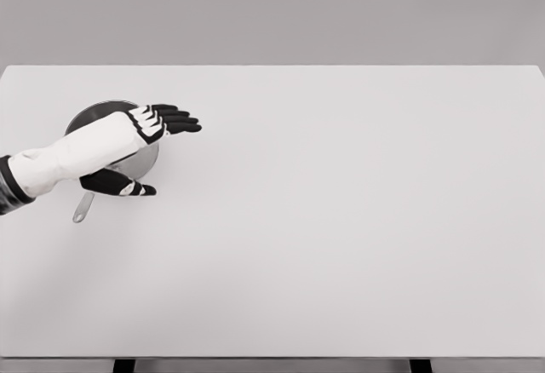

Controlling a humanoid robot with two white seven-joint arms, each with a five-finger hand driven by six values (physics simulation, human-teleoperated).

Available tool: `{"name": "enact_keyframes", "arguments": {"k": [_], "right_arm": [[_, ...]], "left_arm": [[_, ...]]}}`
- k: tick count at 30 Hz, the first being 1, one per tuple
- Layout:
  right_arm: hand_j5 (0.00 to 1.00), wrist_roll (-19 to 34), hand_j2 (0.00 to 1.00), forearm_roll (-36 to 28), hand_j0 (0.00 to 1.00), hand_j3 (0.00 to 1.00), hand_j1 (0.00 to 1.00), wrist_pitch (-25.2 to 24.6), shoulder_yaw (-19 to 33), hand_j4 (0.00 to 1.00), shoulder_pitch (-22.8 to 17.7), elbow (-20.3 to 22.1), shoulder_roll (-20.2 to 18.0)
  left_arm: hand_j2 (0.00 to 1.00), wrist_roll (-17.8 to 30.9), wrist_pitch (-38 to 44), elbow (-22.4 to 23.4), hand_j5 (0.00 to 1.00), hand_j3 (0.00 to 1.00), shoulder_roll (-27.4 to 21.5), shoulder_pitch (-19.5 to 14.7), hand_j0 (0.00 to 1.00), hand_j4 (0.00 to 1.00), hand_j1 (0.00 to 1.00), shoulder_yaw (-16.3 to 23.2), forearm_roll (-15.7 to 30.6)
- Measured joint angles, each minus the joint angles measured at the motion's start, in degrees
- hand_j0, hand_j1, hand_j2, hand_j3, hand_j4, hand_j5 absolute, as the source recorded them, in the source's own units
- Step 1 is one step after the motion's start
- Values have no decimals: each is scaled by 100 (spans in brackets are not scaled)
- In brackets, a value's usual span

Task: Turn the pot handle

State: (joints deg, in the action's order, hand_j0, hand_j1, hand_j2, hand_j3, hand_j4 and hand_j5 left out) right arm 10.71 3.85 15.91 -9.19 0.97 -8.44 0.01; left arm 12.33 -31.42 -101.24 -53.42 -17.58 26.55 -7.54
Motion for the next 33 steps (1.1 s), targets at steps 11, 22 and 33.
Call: {"name": "enact_keyframes", "arguments": {"k": [11, 22, 33], "right_arm": [[100, 0, 100, 0, 100, 100, 100, 0, -2, 100, 0, 0, 0], [100, 0, 100, 0, 100, 100, 100, 0, -2, 100, 0, 0, 0], [100, 0, 100, 0, 100, 100, 100, 0, -1, 100, 0, 0, 0]], "left_arm": [[100, 1, 142, 7, 100, 100, -41, 106, 100, 100, 100, -111, -386], [100, 18, 298, 9, 100, 100, -86, 431, 100, 100, 100, -373, -961], [100, 23, 317, 9, 100, 100, -302, 607, 100, 100, 100, -624, -1122]]}}
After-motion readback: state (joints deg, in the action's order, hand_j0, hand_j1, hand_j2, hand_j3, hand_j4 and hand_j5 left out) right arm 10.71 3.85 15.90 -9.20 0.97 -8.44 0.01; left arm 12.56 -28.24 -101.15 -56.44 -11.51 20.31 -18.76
